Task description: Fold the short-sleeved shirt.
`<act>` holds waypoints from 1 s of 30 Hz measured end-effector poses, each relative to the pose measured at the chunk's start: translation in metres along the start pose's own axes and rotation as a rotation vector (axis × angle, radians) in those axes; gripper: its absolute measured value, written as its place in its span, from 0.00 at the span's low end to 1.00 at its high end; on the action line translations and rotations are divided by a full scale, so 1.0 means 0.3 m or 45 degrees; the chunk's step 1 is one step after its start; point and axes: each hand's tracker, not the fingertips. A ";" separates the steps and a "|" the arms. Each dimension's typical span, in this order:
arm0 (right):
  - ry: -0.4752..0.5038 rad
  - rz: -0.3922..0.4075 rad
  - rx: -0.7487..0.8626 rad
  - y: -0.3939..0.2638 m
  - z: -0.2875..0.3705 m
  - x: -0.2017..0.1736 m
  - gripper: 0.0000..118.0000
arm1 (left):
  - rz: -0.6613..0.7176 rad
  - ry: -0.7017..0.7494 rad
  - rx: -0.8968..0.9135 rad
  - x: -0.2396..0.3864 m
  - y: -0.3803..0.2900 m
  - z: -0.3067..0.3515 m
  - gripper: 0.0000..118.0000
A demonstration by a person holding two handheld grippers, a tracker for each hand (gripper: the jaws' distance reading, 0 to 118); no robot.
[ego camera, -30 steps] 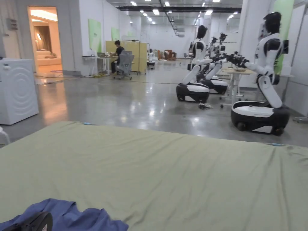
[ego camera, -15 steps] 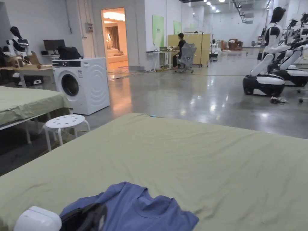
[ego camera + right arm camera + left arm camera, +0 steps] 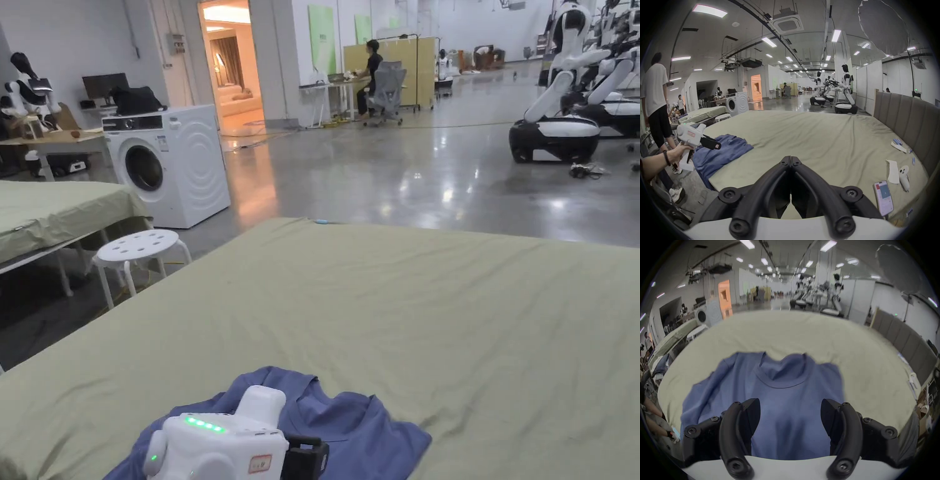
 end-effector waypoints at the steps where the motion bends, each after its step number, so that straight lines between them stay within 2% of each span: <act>1: -0.016 0.001 -0.016 -0.005 0.003 0.010 0.00 | 0.009 0.032 -0.050 -0.020 0.013 -0.053 0.65; 4: -0.072 -0.001 -0.061 -0.033 0.001 0.053 0.00 | 0.051 0.017 -0.117 -0.048 0.053 -0.129 0.65; 6: -0.104 -0.049 -0.107 -0.054 -0.014 0.079 0.00 | 0.101 -0.031 -0.218 -0.065 0.055 -0.197 0.64; 9: -0.107 -0.118 -0.159 -0.084 -0.035 0.108 0.00 | 0.013 0.013 -0.213 -0.055 0.050 -0.220 0.60; 12: -0.107 -0.159 -0.203 -0.109 -0.057 0.117 0.00 | -0.014 0.017 -0.222 -0.016 0.045 -0.193 0.33; 13: -0.101 -0.165 -0.211 -0.113 -0.063 0.119 0.00 | -0.008 0.023 -0.220 -0.010 0.049 -0.201 0.11; 14: -0.096 -0.171 -0.217 -0.117 -0.064 0.120 0.00 | 0.005 0.026 -0.223 -0.007 0.054 -0.206 0.04; 19: -0.089 -0.186 -0.208 -0.120 -0.031 0.135 0.00 | 0.066 0.017 -0.193 -0.010 0.047 -0.194 0.04; 22: -0.097 -0.182 -0.194 -0.113 -0.011 0.159 0.00 | 0.324 -0.093 -0.027 -0.111 0.123 -0.101 0.04; 23: -0.106 -0.182 -0.189 -0.114 0.000 0.169 0.00 | 0.363 -0.105 0.069 -0.124 0.163 -0.041 0.04; 26: -0.120 -0.213 -0.172 -0.115 0.011 0.199 0.00 | 0.258 0.124 0.189 -0.142 0.311 0.118 0.03; 30: -0.122 -0.306 -0.149 -0.132 0.027 0.236 0.00 | 0.286 0.138 0.380 -0.198 0.536 0.251 0.03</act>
